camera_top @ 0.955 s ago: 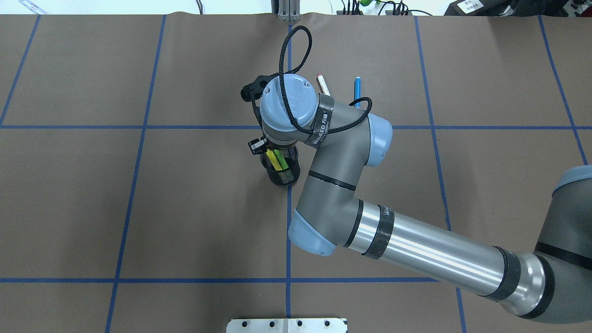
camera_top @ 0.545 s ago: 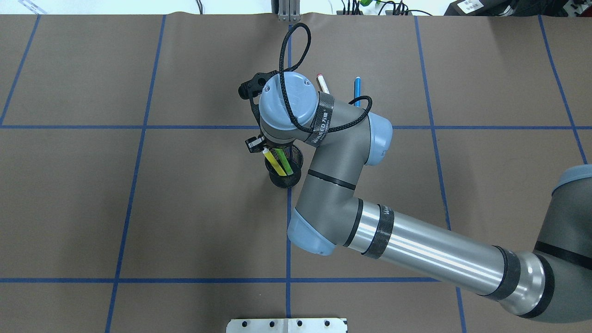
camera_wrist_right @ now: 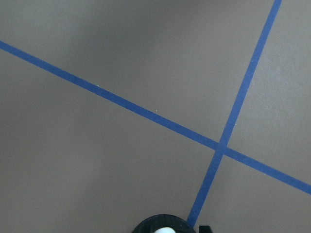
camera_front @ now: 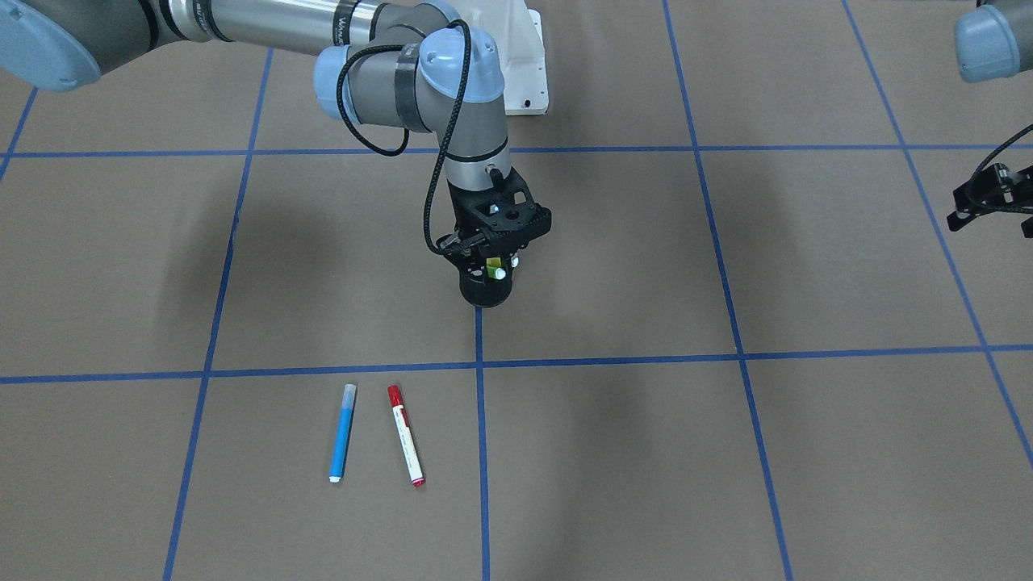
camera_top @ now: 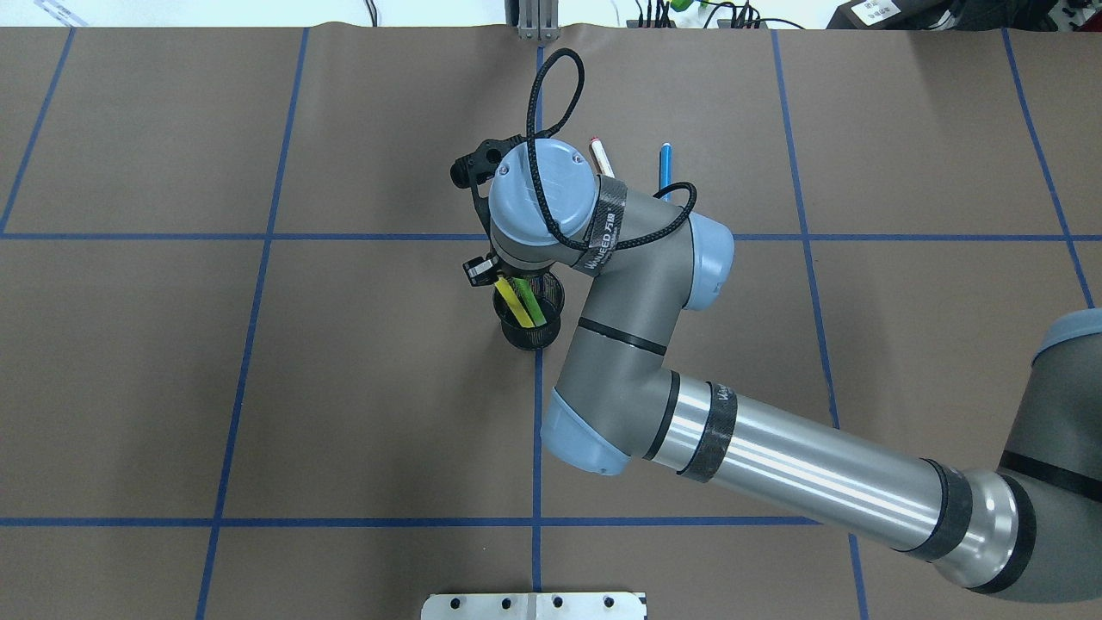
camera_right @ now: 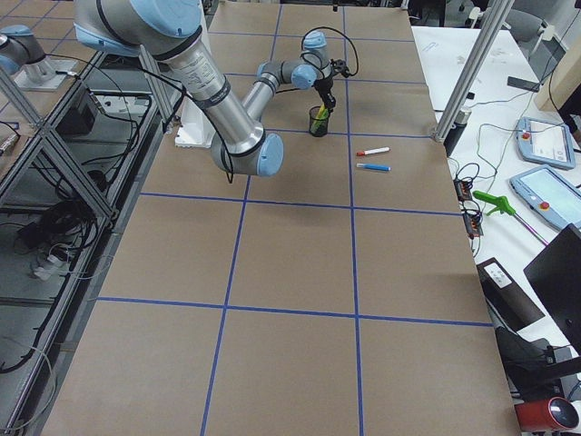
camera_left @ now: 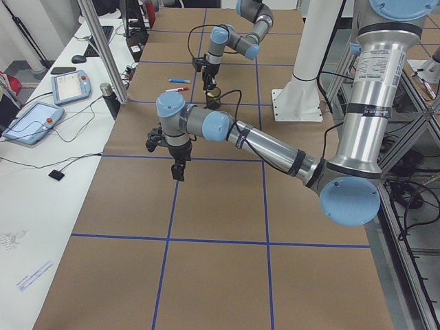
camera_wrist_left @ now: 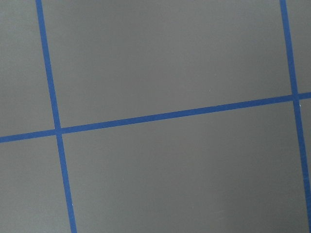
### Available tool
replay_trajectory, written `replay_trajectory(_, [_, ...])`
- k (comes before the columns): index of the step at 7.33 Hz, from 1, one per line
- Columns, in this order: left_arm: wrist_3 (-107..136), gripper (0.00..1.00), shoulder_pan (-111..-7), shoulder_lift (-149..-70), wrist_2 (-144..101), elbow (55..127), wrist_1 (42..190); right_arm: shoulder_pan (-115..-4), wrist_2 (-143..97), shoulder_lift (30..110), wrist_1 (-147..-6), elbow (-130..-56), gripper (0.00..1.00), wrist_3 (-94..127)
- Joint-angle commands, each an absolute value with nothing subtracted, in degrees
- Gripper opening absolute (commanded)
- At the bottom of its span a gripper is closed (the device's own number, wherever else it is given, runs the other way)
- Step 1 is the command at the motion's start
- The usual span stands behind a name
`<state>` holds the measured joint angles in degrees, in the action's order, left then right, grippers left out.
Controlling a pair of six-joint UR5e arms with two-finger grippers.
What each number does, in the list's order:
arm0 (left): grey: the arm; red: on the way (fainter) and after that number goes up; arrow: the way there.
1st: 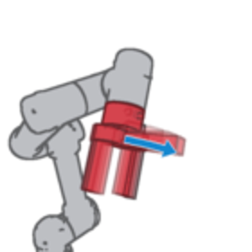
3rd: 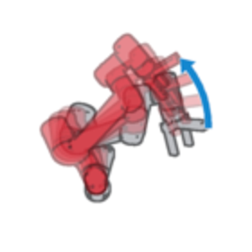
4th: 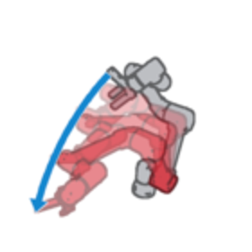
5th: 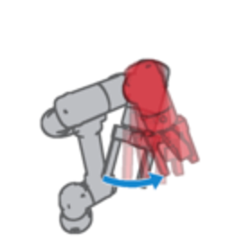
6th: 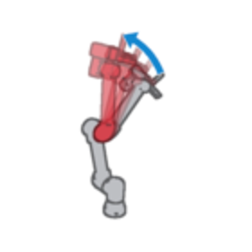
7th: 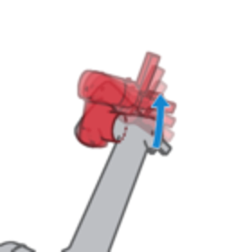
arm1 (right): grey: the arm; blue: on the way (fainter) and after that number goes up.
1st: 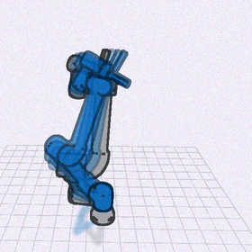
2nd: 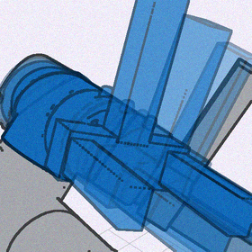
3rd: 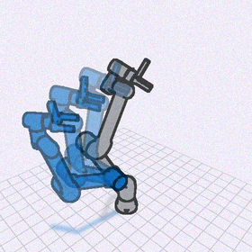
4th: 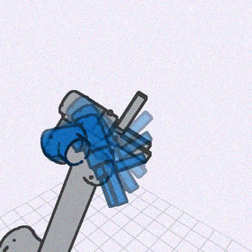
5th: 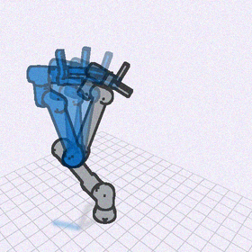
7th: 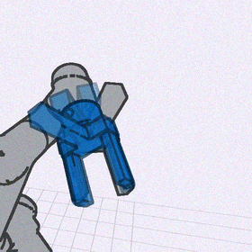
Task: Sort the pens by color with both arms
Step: 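Lower the right gripper toward the green and yellow highlighters in the cup, then grasp the green highlighter and lift it out of the cup with the right gripper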
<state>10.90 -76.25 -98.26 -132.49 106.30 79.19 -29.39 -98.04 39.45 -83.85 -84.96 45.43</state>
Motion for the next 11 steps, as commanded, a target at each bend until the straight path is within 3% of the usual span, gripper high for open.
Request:
replay_trajectory(1, [10.9, 0.99, -76.3, -98.2, -132.5, 106.3, 79.2, -29.4, -98.3, 39.5, -83.8, -85.3, 0.13, 45.6])
replay_trajectory(5, [13.3, 0.99, -76.6, -99.9, -135.4, 106.8, 77.5, -31.5, -101.3, 39.9, -85.1, -89.6, 0.13, 49.2])
replay_trajectory(9, [30.0, 0.99, -74.9, -115.3, -136.0, 107.6, 67.0, -40.9, -109.7, 39.2, -94.0, -99.1, 0.13, 49.4])
replay_trajectory(11, [43.8, 0.99, -68.8, -122.6, -137.4, 107.7, 67.6, -46.6, -111.0, 38.9, -95.4, -99.9, 0.12, 49.5])
